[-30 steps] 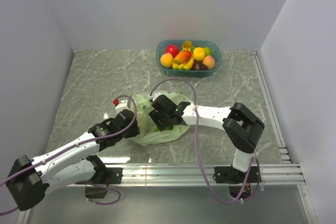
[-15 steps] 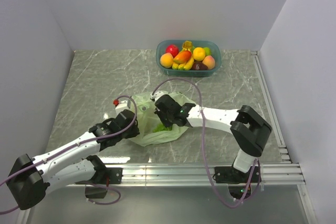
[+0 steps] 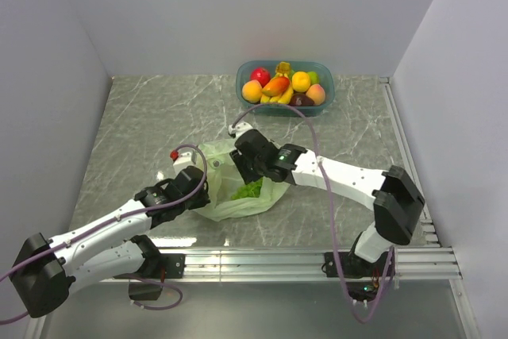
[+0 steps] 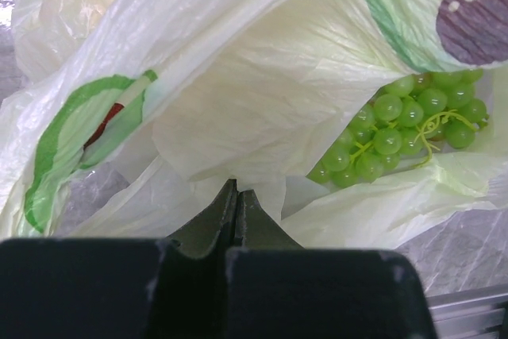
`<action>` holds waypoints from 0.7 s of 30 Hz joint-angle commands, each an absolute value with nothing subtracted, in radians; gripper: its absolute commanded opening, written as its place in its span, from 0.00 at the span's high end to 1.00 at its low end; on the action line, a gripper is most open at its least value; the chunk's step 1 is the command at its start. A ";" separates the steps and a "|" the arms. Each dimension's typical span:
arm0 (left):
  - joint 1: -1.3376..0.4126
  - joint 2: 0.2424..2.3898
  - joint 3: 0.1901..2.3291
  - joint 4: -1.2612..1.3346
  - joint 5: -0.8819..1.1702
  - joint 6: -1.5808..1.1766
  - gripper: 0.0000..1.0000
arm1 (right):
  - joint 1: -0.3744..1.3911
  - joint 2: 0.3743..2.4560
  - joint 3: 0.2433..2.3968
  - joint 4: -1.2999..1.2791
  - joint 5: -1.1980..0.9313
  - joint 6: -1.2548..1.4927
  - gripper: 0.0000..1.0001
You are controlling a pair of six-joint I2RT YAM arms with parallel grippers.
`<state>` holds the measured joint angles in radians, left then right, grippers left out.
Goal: Untie the knot of the plastic bag and take out the fruit
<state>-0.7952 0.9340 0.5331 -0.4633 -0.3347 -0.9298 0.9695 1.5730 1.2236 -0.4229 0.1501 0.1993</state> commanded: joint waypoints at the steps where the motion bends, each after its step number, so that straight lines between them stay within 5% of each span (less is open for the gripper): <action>1: -0.795 0.925 0.552 -0.483 -0.370 -0.945 0.99 | 0.966 1.623 1.236 -0.583 0.221 0.418 0.52; 7: -0.793 0.925 0.549 -0.476 -0.362 -0.951 0.99 | 0.966 1.667 1.241 -0.598 0.190 0.694 0.42; 21: -0.795 0.942 0.552 -0.462 -0.321 -0.936 0.99 | 0.957 1.824 1.174 -0.487 0.232 0.937 0.42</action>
<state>-0.7952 0.9527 0.5331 -0.4786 -0.3321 -0.9394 0.9661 1.8088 1.2022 -0.5438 0.1810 0.8562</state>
